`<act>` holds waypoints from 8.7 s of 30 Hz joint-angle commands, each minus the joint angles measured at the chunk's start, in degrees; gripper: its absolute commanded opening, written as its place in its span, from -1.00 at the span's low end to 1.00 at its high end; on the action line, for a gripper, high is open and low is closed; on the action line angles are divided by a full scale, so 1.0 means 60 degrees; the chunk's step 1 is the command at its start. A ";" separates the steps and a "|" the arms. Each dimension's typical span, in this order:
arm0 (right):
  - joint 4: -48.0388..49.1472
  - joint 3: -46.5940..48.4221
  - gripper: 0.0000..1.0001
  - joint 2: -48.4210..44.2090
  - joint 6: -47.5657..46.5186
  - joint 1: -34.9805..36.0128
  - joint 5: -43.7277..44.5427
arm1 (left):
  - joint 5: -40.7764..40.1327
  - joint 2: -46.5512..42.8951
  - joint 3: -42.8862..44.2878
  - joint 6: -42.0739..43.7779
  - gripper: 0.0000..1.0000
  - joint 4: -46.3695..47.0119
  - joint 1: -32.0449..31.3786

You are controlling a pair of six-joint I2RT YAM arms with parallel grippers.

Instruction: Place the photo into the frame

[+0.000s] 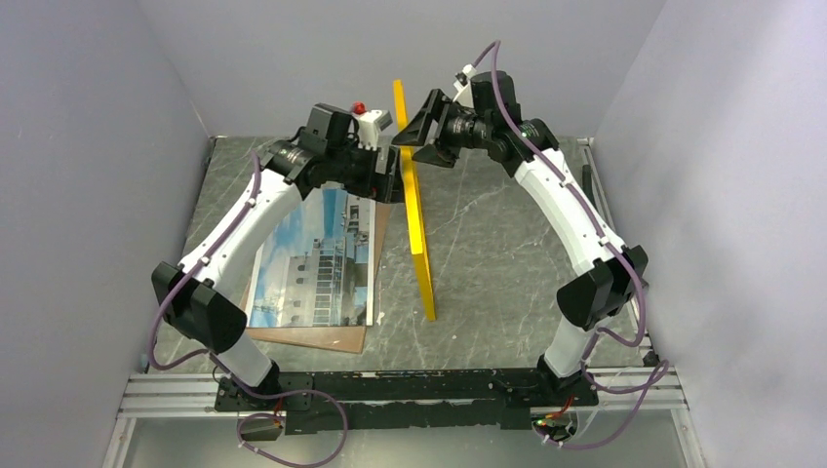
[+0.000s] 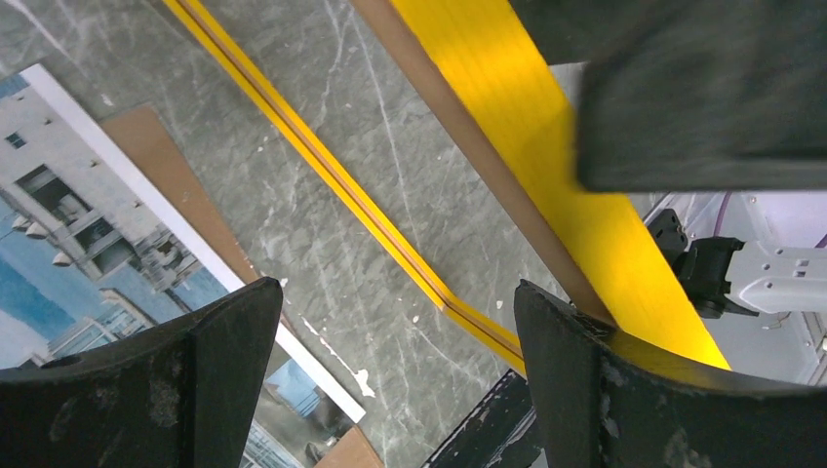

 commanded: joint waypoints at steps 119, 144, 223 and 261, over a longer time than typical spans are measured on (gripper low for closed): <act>-0.1772 -0.6210 -0.82 0.1291 -0.4856 -0.1441 0.9539 | -0.2497 0.1551 -0.3551 0.3545 0.89 0.1822 0.0770; -0.0232 -0.7568 0.25 0.1210 -0.5026 -0.2450 0.8308 | -0.2452 0.1031 -0.3728 0.3738 0.89 0.1672 0.0786; 0.1327 -0.0812 0.67 0.4270 -0.2175 0.3099 0.3837 | -0.2787 0.3280 -0.2543 0.5789 0.68 0.0837 0.8996; 0.3857 -0.2394 0.69 0.4128 0.0372 0.2403 0.2021 | -0.2492 0.3670 -0.4559 0.5272 0.18 0.1731 0.7346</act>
